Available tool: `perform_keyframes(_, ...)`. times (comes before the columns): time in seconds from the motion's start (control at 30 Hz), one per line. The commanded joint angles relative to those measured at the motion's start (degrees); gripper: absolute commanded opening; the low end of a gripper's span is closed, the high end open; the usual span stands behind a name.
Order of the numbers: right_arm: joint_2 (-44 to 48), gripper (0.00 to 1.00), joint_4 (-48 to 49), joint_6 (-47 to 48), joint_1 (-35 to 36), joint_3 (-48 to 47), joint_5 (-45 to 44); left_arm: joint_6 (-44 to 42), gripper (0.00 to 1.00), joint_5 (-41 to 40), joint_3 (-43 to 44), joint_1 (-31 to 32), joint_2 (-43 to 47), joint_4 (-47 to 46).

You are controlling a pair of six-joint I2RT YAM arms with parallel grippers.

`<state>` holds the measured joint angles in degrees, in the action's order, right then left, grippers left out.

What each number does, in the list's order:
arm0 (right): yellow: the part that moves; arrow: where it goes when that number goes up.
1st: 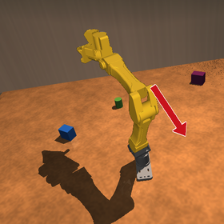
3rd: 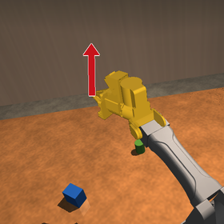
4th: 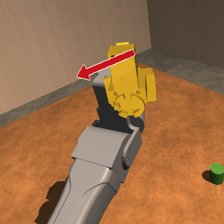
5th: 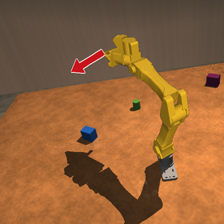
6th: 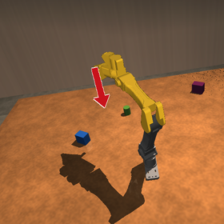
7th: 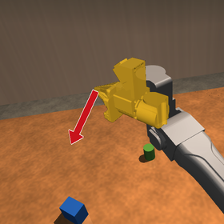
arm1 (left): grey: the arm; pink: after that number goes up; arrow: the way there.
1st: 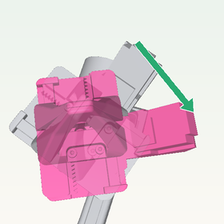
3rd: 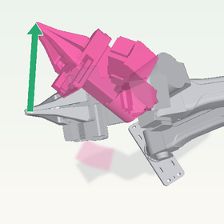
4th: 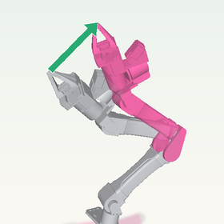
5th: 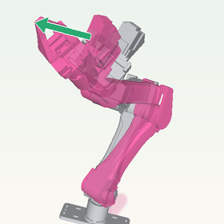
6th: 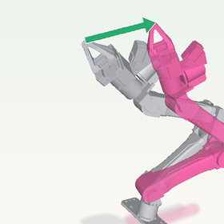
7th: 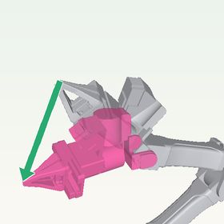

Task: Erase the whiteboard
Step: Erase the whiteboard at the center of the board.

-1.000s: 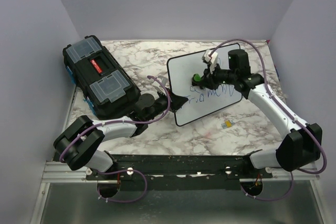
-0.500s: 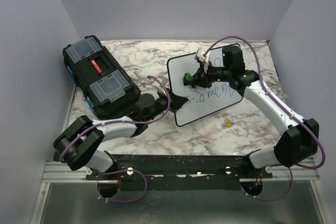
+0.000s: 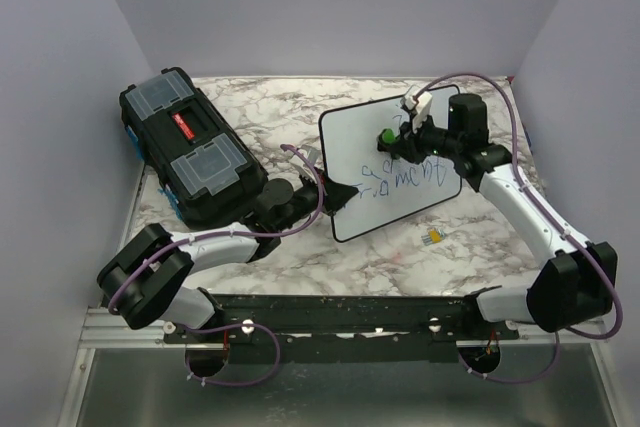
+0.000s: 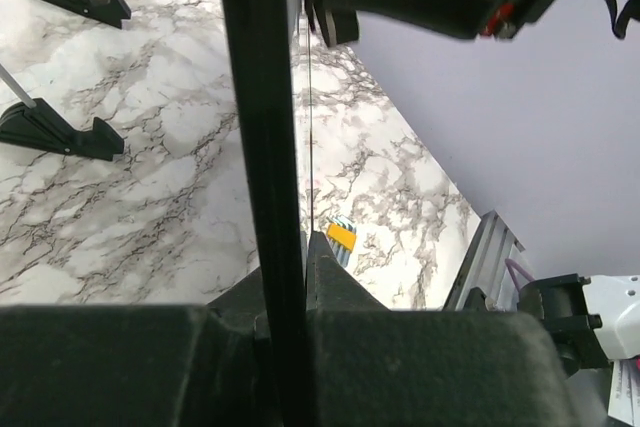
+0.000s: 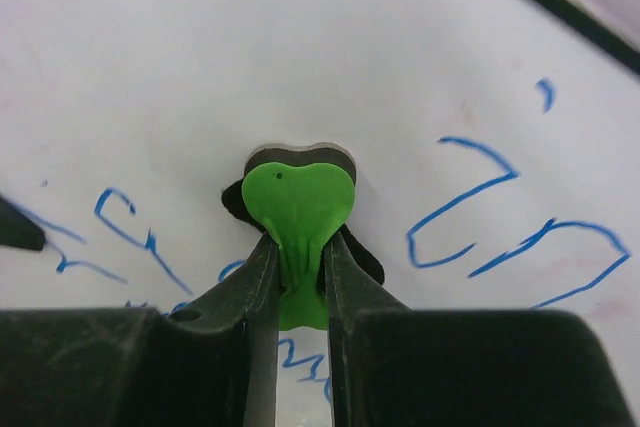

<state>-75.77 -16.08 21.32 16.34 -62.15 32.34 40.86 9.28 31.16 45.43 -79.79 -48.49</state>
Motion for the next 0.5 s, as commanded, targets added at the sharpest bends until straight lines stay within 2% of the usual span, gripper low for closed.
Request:
perform_keyframes(0.0, -4.1, 0.01, 6.8, -4.3, 0.2, -6.3, -1.0, -1.4, 0.0, 2.9, 1.0, 0.6, 2.6, -7.9)
perform_keyframes(0.07, -6.2, 0.01, 4.2, -3.3, 1.5, -9.5, 1.7, -1.1, 0.0, 2.9, 1.0, 0.6, 2.4, -8.0)
perform_keyframes(0.17, -8.1, 0.01, -5.7, 5.3, 8.2, -13.4, 3.4, -1.0, 0.0, 2.9, 1.0, 0.7, 2.4, -8.0)
perform_keyframes(0.23, -7.8, 0.01, -10.2, 10.1, 11.7, -12.8, 5.2, -1.0, 0.0, 2.8, 0.8, 0.7, 2.6, -8.1)
perform_keyframes(0.3, -6.4, 0.01, -10.7, 10.7, 12.6, -10.4, 6.3, -1.2, 0.0, 2.8, 0.7, 0.7, 3.0, -8.1)
perform_keyframes(0.4, -3.5, 0.01, -7.2, 7.7, 11.8, -6.4, -2.0, -1.3, 0.0, 2.9, 0.3, 0.7, 3.6, -8.0)
perform_keyframes(0.47, -2.2, 0.01, -4.1, 4.5, 8.4, -5.5, -4.6, -1.3, 0.0, 3.0, 0.1, 0.7, 3.8, -8.2)
